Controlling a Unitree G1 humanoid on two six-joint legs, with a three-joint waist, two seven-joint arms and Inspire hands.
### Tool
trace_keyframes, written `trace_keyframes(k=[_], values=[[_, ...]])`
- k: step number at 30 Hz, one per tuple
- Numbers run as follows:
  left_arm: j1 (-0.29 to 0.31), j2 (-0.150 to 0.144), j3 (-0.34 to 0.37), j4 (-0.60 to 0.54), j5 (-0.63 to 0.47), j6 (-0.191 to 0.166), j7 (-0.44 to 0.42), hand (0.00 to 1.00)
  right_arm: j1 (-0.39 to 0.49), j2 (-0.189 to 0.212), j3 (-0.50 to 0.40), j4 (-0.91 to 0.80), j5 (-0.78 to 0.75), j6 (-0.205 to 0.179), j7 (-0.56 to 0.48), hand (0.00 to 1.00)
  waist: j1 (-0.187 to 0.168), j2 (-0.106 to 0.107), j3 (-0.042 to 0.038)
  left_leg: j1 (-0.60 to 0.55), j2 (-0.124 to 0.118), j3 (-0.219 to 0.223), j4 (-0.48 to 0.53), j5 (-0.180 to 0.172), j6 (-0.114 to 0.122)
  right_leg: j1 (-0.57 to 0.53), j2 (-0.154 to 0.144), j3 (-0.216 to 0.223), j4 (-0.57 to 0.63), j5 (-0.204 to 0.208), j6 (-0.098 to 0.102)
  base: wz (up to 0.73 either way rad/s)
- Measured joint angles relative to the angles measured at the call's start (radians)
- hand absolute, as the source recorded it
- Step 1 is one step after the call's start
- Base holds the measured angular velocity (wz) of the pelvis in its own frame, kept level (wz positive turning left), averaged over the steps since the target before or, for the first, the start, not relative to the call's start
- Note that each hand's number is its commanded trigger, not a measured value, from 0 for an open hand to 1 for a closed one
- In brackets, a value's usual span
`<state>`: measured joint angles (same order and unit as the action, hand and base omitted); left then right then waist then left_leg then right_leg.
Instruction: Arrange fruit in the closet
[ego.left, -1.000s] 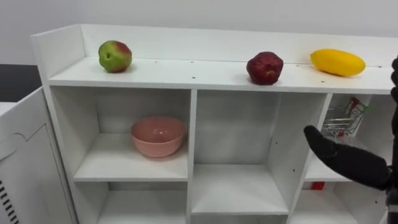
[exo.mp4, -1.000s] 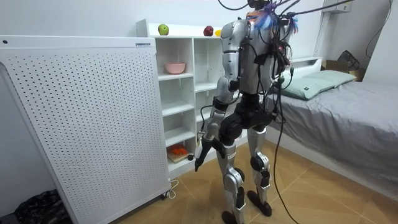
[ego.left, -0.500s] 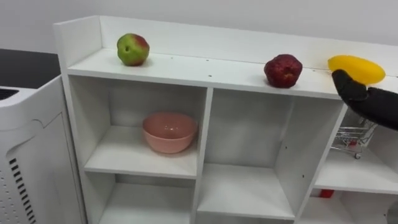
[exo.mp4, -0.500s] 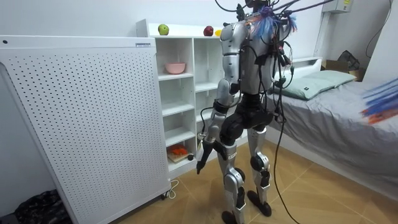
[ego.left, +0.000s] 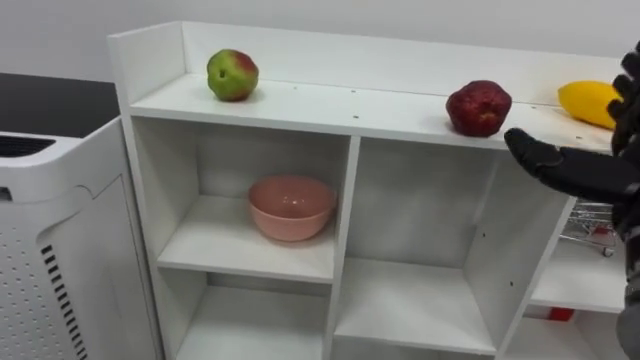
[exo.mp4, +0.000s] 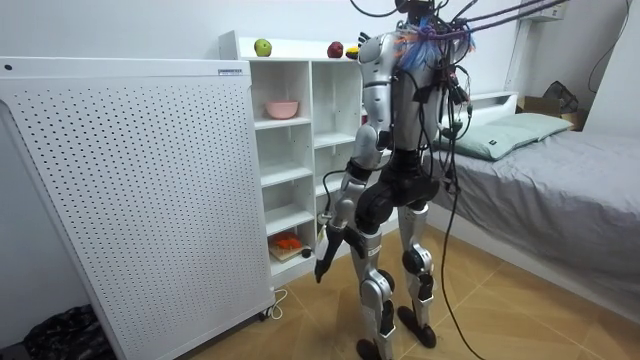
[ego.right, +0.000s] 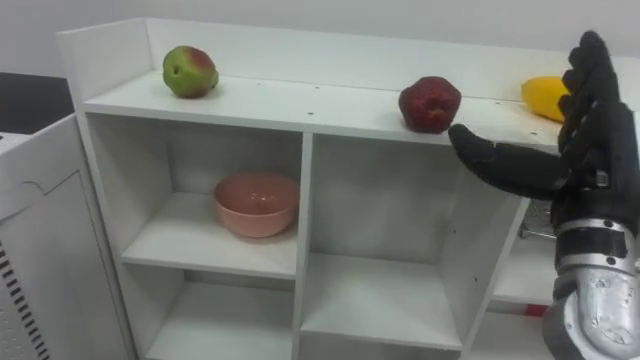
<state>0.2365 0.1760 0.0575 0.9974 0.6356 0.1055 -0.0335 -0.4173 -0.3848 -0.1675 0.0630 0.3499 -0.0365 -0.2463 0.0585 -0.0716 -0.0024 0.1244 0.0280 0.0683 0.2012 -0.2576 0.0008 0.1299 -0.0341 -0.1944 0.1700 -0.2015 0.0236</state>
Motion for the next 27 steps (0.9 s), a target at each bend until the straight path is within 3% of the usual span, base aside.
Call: trace_keyframes(k=[4,10,20,27], values=[[0.016,0.001,0.001,-0.014,0.002,0.007,0.000,0.00,-0.061,-0.030,0.000,0.053,0.039,0.016,0.037,0.00,-0.009,-0.015,0.0008,0.000,0.000,-0.003,-0.003,0.000,0.000,0.001,0.001,-0.001,-0.001,0.000,0.000,0.01],[0.022,0.003,0.004,-0.027,0.002,0.010,0.001,0.00,-0.063,-0.047,0.000,0.056,0.037,0.017,0.087,0.00,-0.007,-0.050,0.0024,0.002,0.000,-0.017,-0.002,0.000,0.000,0.008,0.002,-0.002,-0.001,0.000,0.000,0.05],[0.023,0.003,0.018,-0.027,0.002,0.018,0.002,0.00,-0.063,-0.049,0.000,0.056,0.037,0.017,0.119,0.00,-0.003,-0.046,0.0061,-0.001,-0.001,-0.017,0.003,0.000,0.000,0.008,0.001,-0.001,-0.001,0.000,0.000,0.00],[0.026,0.004,0.018,-0.027,0.002,0.018,0.001,0.00,-0.063,-0.077,0.001,0.056,0.036,0.017,0.127,0.00,0.002,-0.049,0.0042,-0.002,-0.001,-0.017,0.005,0.000,0.000,0.007,0.000,-0.002,-0.001,0.000,0.000,0.00]])
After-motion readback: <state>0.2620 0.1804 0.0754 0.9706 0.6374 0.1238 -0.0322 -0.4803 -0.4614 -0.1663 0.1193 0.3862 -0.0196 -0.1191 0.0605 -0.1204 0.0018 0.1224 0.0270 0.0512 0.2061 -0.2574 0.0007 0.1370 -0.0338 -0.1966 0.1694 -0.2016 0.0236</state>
